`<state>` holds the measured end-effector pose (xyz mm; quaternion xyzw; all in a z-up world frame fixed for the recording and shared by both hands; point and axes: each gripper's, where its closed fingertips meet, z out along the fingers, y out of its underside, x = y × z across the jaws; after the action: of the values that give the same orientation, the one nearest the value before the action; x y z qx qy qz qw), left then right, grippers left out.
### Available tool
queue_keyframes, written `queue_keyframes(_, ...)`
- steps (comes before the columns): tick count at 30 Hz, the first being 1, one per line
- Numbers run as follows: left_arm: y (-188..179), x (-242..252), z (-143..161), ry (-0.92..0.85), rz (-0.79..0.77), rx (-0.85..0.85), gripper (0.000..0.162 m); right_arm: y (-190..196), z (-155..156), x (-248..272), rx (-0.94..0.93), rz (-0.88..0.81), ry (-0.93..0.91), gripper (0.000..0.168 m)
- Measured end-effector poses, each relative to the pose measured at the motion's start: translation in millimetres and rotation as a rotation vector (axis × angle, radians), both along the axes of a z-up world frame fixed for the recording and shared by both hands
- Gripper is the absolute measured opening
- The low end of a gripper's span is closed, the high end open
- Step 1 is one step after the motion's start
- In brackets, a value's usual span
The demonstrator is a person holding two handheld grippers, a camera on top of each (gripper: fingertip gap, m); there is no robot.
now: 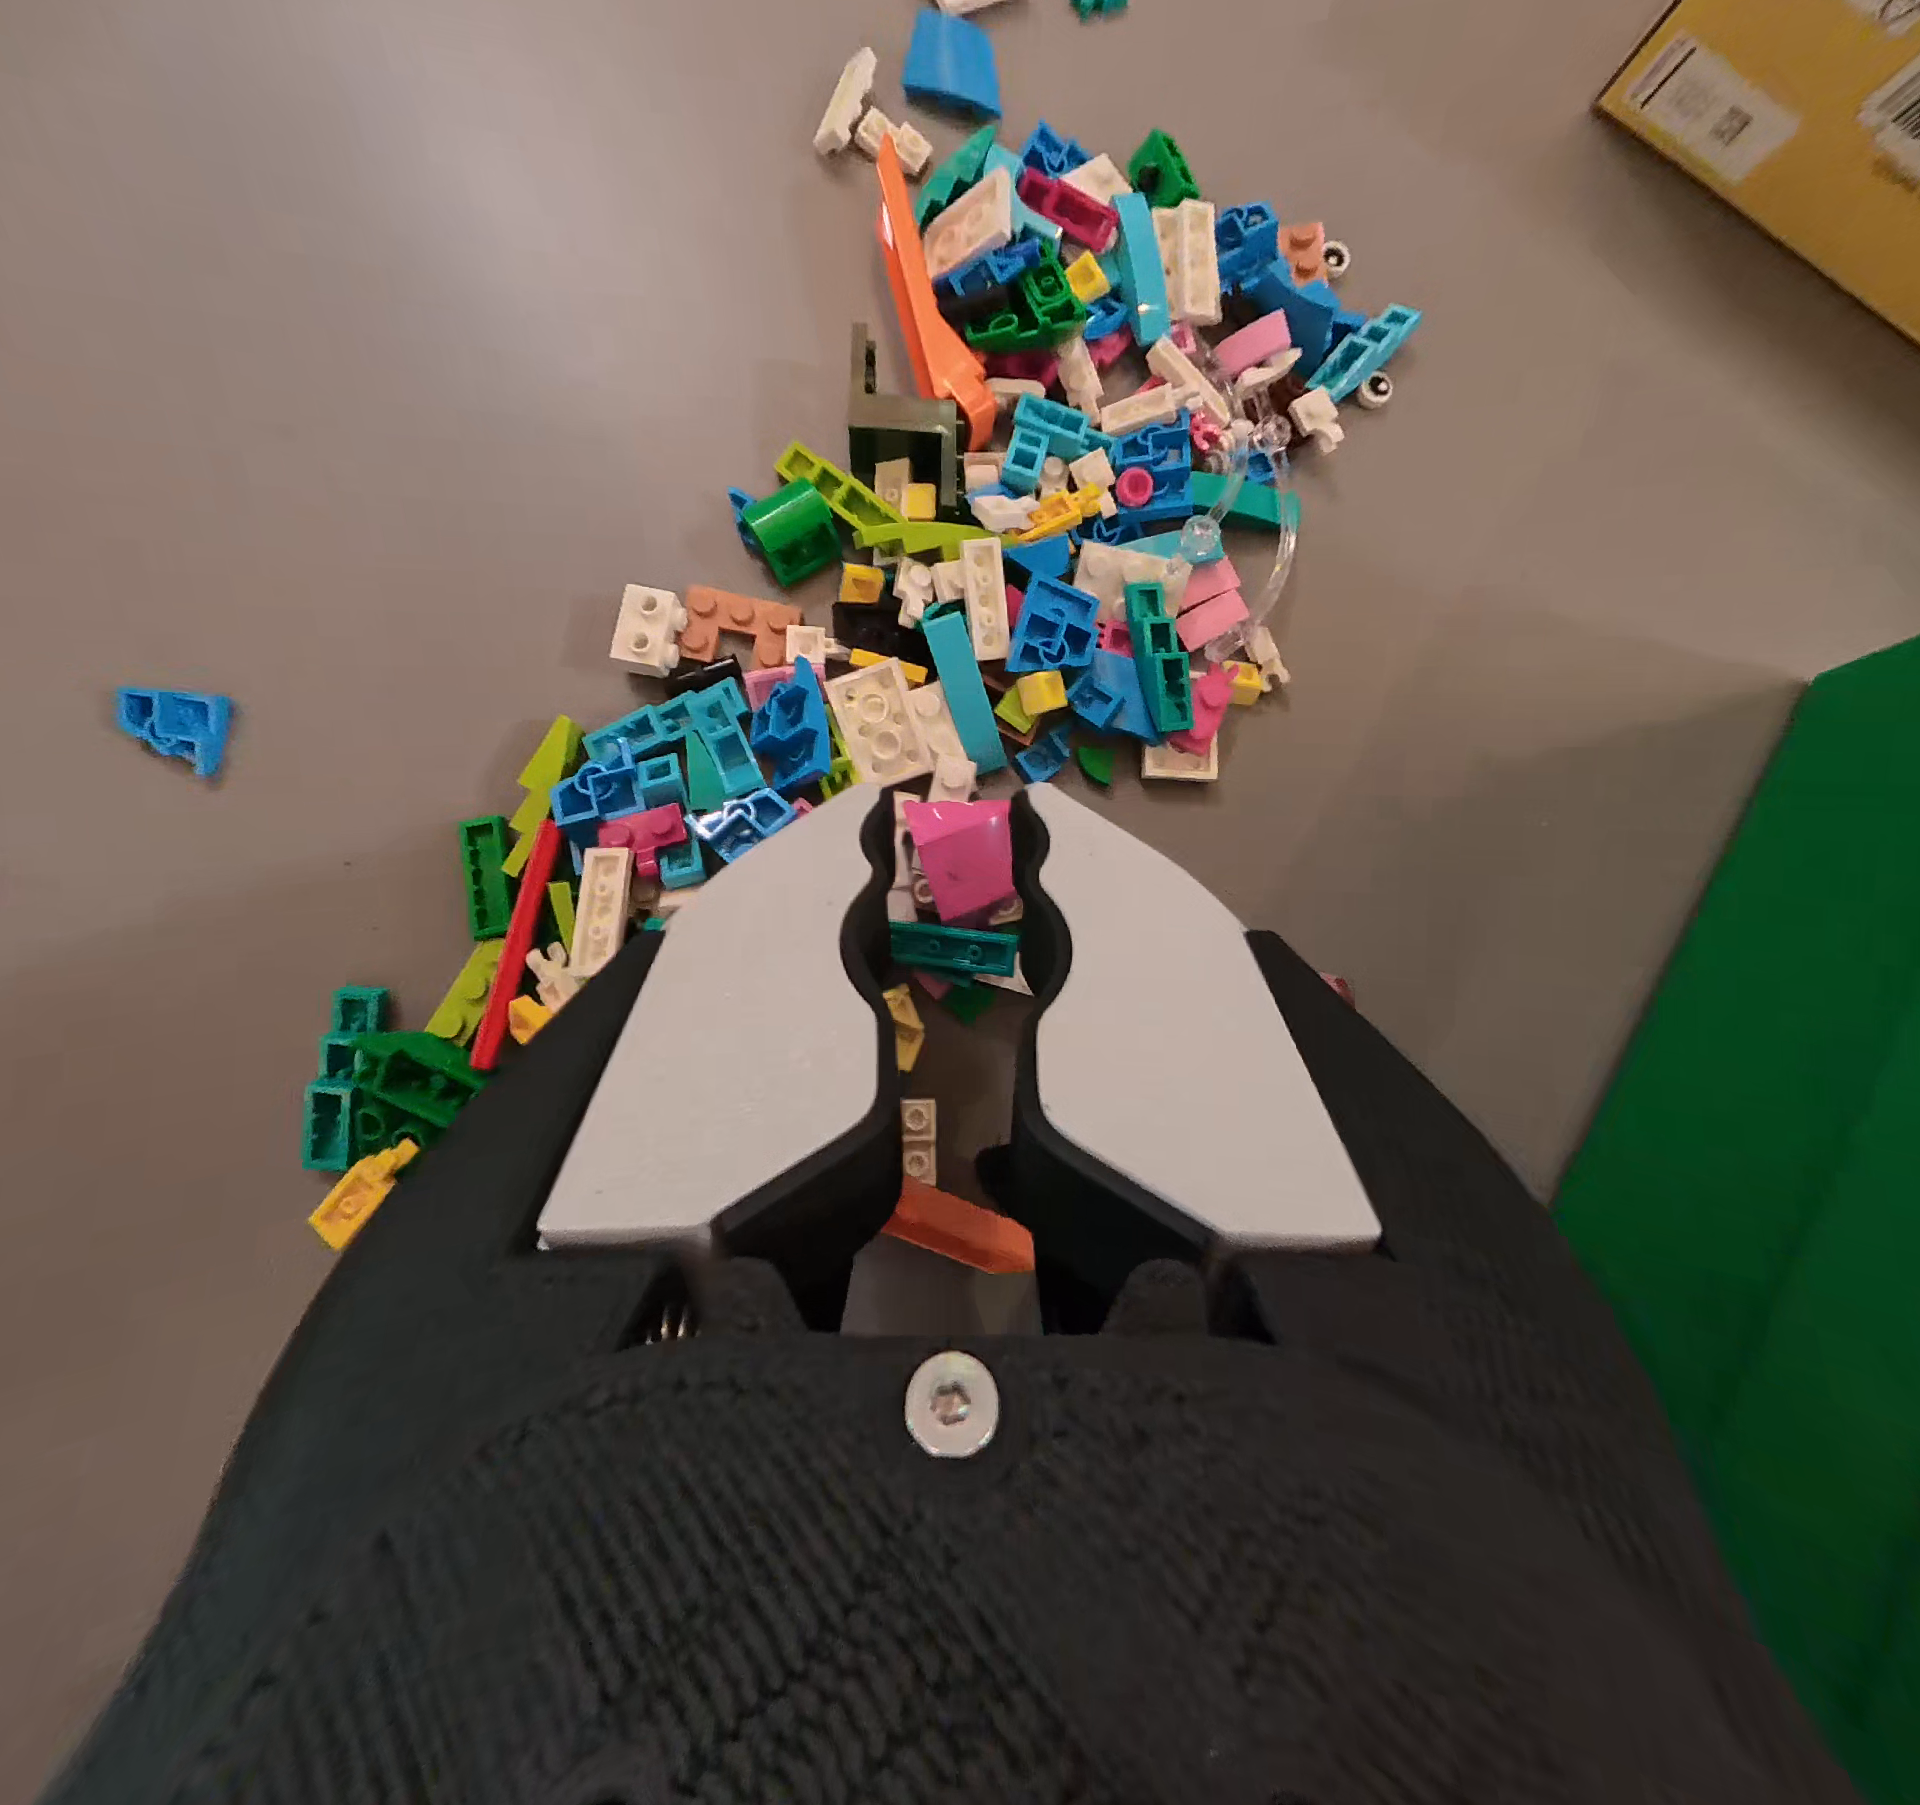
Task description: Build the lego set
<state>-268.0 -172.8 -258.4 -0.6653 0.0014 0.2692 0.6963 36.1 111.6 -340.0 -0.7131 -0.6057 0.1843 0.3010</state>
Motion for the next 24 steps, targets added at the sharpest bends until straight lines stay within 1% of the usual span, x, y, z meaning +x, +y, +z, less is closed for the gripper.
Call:
queue_keyframes(4, 0, 0, 0, 0.001, 0.0, 0.0, 0.0, 1, -10, 4, -0.031, -0.009, -0.047, 0.02)
queue_keyframes(7, 0, 0, 0, 0.001, 0.0, 0.0, 0.0, 10, -17, 11, 0.026, -0.039, -0.116, 0.02)
queue_keyframes(14, 0, 0, 0, 0.001, -0.001, -0.001, 0.0, 36, -15, 24, 0.148, -0.181, -0.181, 0.016)
queue_keyframes(20, 1, 0, 0, 0.0, -0.002, -0.002, 0.0, 39, 8, 27, 0.119, -0.239, -0.075, 0.015)
queue_keyframes(24, 1, 0, -1, 0.0, -0.002, -0.003, 0.0, 34, 13, 27, 0.097, -0.215, -0.058, 0.015)
